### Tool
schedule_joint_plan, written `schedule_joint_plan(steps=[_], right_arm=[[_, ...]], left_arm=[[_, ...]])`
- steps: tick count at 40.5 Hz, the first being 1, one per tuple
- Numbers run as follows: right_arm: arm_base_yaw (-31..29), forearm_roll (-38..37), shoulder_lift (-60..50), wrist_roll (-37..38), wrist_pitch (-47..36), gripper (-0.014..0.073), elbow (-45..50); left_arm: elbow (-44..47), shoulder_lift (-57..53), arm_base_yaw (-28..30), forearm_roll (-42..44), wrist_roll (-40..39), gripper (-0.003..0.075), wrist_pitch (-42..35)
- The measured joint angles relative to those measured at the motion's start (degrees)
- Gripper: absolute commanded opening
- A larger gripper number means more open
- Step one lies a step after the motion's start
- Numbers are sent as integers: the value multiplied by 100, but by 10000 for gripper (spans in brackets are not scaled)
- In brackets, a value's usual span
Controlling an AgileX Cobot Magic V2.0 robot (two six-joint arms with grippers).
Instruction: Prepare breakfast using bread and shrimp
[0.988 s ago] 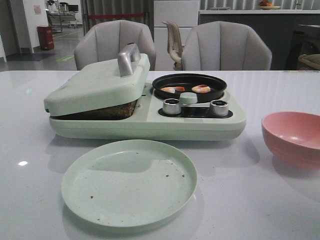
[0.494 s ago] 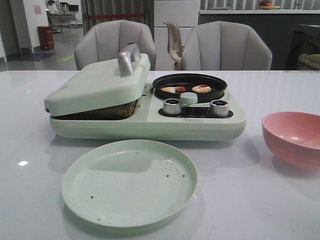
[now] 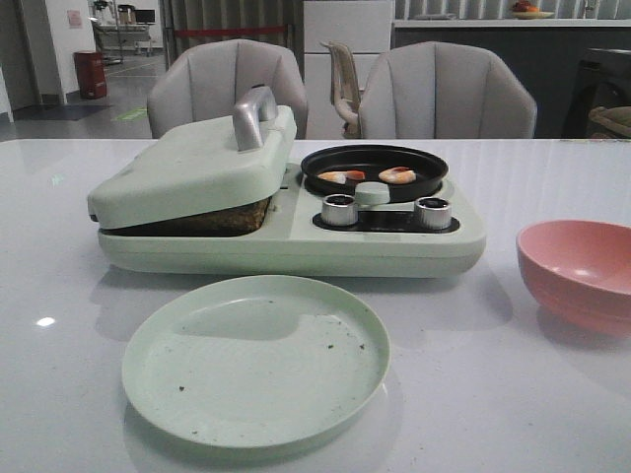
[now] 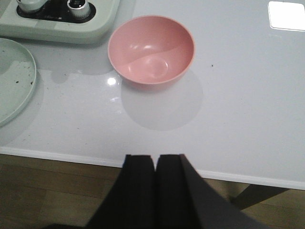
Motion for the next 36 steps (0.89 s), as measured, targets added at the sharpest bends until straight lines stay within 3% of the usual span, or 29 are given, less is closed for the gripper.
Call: schedule_joint_plan(steps=[7,17,25,29,36], right_arm=[[0,0,0,0,0,45,0],[0,-5,0,0,0,45,0],[0,-5,0,3,-4,45,0],[0,-5,0,3,-4,45,0],[0,-5,0,12,-4,45,0]], left_arm=[[96,-317,104,509,366,101,-77],[719,-2256,1298,1219,732,101,-153],[1120,-3096,1733,1283,687,101,-474],[1674,-3265,1749,1369,114,101,-1121],[2819,-3684,1749,2311,-1936,101,-2123]])
